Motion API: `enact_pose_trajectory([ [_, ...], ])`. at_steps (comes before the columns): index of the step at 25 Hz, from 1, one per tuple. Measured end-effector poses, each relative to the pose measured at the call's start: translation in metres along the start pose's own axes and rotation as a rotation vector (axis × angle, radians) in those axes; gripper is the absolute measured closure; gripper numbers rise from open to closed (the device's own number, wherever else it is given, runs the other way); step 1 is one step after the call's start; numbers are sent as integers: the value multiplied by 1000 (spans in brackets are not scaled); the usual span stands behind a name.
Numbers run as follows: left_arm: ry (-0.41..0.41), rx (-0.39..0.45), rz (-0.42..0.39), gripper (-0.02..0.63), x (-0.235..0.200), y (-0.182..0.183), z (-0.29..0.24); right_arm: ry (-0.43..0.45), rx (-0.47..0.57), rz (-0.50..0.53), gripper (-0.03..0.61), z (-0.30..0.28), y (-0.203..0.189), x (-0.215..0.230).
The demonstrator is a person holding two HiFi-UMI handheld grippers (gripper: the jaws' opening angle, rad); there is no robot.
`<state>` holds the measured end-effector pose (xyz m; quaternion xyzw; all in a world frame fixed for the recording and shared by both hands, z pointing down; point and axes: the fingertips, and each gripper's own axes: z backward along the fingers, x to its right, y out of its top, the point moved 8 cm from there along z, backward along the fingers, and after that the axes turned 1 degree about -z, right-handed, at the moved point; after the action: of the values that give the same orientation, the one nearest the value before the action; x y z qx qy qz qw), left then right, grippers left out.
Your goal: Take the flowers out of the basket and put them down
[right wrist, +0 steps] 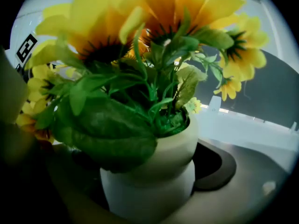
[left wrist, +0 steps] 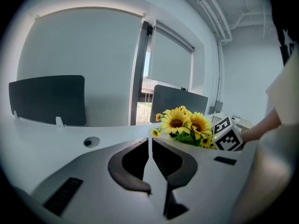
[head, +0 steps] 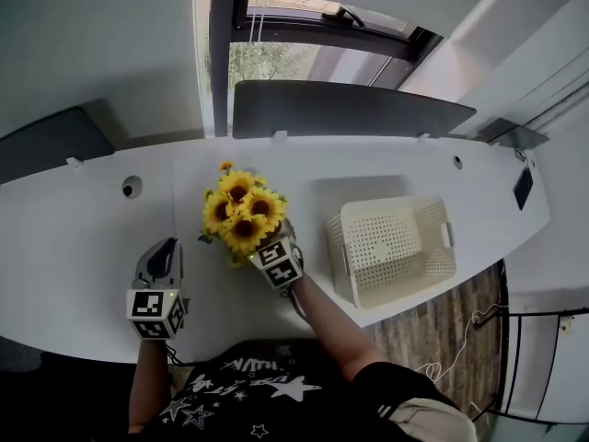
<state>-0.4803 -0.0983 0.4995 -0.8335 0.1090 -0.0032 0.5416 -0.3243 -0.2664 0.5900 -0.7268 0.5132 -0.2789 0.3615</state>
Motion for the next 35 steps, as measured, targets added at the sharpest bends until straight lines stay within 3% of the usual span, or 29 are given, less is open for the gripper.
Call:
enact_pose_trajectory([
  [8, 8, 23, 2, 583, 8, 0, 34, -39, 12, -47, 46, 39, -8, -12],
  [17, -78, 68, -31, 583, 29, 2, 57, -110, 92, -119, 49, 96, -8, -36],
  [20, -100, 83, -50, 583, 41, 3, 60, -90, 136, -122, 52, 119, -6, -46],
  [26, -83, 114, -48, 583, 69, 5, 74, 22, 236, -80, 158, 162, -3, -67],
  [31, -80, 120, -74, 583, 106, 8, 88, 8, 298, -64, 327, 204, -9, -76],
  [35, -50, 132, -91, 583, 130, 6, 107, 8, 355, -44, 416, 235, -19, -81],
])
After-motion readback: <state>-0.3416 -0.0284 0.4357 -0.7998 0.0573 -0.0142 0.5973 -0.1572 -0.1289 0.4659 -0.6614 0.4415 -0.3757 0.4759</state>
